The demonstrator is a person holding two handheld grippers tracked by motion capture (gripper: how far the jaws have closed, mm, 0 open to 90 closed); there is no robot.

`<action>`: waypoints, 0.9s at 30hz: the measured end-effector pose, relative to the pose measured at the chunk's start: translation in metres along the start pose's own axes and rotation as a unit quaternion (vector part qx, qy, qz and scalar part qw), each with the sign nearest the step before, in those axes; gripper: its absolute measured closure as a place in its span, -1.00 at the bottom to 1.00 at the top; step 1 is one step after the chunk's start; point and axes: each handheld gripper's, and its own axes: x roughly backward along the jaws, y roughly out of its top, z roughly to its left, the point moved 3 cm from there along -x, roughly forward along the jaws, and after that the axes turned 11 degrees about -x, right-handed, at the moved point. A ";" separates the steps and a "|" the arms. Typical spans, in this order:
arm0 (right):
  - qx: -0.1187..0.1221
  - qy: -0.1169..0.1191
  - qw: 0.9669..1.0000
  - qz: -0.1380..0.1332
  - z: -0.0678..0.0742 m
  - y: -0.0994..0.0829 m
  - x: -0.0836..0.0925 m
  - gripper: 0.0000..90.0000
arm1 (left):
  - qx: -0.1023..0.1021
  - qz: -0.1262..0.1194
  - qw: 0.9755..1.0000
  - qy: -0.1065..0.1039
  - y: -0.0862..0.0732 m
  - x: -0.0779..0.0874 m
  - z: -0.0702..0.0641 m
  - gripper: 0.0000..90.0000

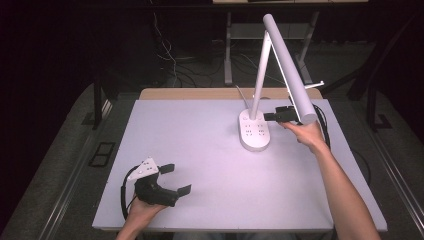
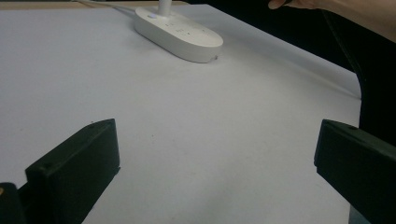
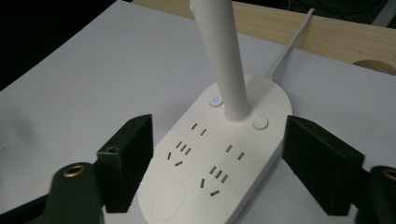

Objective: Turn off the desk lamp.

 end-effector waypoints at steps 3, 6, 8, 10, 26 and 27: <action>-0.005 -0.004 1.000 -0.002 -0.004 0.001 -0.005 -0.22 | -0.002 0.000 1.000 -0.001 0.000 0.000 -0.001 -1.00; -0.005 -0.009 1.000 -0.001 -0.007 0.001 -0.008 -0.11 | -0.002 0.000 1.000 -0.002 0.000 0.000 -0.001 -1.00; -0.014 -0.012 1.000 -0.001 -0.010 0.002 -0.013 0.11 | -0.003 0.001 1.000 -0.002 0.000 0.000 -0.001 -1.00; -0.017 -0.009 1.000 -0.001 -0.010 0.002 -0.014 0.18 | -0.003 0.001 1.000 -0.002 0.000 0.000 -0.001 -1.00; -0.045 -0.054 0.997 -0.006 -0.024 0.009 -0.043 1.00 | -0.005 0.000 1.000 0.003 0.000 0.000 -0.001 -1.00; -0.045 -0.054 0.997 -0.006 -0.024 0.009 -0.043 1.00 | -0.005 0.000 1.000 0.003 0.000 0.000 -0.001 -1.00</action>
